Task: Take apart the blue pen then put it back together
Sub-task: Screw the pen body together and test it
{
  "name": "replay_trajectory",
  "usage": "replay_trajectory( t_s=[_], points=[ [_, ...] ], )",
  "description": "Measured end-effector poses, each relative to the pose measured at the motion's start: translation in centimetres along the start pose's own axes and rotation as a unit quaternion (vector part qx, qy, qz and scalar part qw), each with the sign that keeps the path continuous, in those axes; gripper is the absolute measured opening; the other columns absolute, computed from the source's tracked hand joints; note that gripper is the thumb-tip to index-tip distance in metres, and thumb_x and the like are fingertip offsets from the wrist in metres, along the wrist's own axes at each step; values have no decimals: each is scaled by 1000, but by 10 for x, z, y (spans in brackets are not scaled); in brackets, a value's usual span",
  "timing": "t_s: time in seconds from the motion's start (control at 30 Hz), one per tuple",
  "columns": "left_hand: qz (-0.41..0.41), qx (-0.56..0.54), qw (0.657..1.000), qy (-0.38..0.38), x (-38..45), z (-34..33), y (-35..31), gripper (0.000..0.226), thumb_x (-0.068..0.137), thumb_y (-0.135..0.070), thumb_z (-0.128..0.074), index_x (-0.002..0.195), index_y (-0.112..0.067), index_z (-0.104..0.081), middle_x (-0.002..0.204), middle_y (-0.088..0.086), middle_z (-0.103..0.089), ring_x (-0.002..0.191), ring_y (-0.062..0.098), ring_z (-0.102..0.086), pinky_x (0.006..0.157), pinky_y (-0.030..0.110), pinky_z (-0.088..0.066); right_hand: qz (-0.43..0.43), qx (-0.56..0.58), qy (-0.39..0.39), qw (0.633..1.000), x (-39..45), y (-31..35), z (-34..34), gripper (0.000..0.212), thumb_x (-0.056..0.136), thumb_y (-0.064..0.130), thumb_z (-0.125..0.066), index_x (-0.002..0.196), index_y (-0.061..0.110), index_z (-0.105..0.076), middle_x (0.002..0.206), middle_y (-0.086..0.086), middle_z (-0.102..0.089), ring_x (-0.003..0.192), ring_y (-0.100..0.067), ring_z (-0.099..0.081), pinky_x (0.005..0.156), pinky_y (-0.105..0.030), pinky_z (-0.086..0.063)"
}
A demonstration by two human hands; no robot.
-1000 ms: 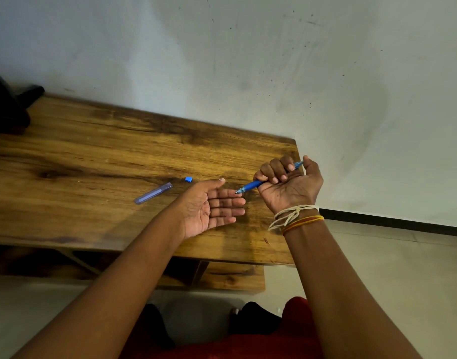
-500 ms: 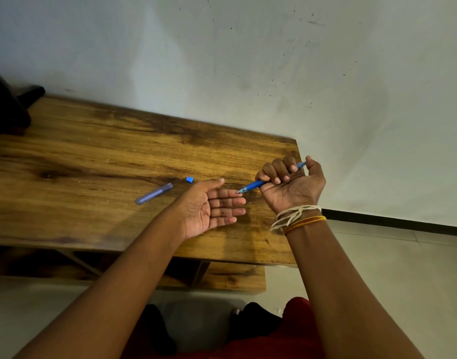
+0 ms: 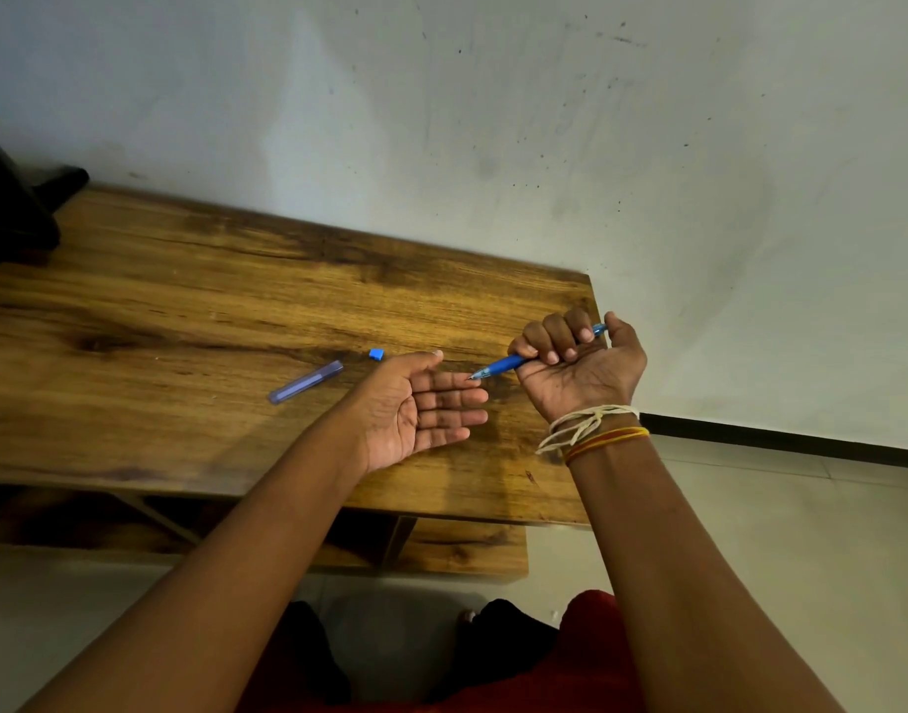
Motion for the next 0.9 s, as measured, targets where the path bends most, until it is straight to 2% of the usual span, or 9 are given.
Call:
replay_trajectory(
  t_s=[0.1,0.27,0.53,0.7,0.83,0.9],
  points=[
    [1,2,1000,-3,0,0,0,43,94,-34,-45,87,-2,-72,94,17,-75,86,30,-73,67,32,-59,2,5,-5,1000,0,0,2,49,90,46,-31,51,16,-32,40,1,-25,39,-15,-23,54,-27,-23],
    [-3,4,1000,2,1,1,0,47,94,-34,-45,79,-3,-77,95,18,-74,87,30,-72,67,32,-60,1,13,-19,1000,1,0,4,46,89,42,-31,52,16,-32,40,1,-24,40,-15,-23,54,-27,-24],
    [-9,10,1000,1,3,2,0,47,93,-35,-46,79,-3,-77,96,18,-74,89,31,-72,64,32,-60,-1,18,-25,1000,2,0,6,47,90,44,-32,53,16,-32,40,1,-24,40,-14,-23,53,-27,-24],
    [-11,3,1000,5,2,2,0,47,93,-36,-46,82,-2,-76,99,18,-74,90,31,-72,67,33,-60,-5,23,-29,999,1,-2,8,52,88,58,-37,58,15,-38,44,0,-29,43,-14,-28,55,-26,-28],
    [-13,-23,999,18,0,3,-2,49,93,-40,-44,87,-4,-77,104,16,-73,93,29,-71,68,32,-59,-1,17,-73,997,3,-4,11,34,93,32,-41,64,15,-45,57,-2,-40,52,-15,-39,64,-31,-41],
    [-20,-44,998,35,0,2,-3,52,93,-44,-42,95,-5,-76,109,14,-72,99,27,-70,75,33,-57,-6,21,-102,995,3,-5,15,33,97,24,-38,68,13,-49,67,-5,-46,60,-17,-46,73,-38,-49]
  ],
)
Point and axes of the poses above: each hand's wrist, its own x-axis towards the middle knuckle, its own z-axis out of the back of the hand, y = z × x, the point moved 5 cm from there along x, towards the middle knuckle
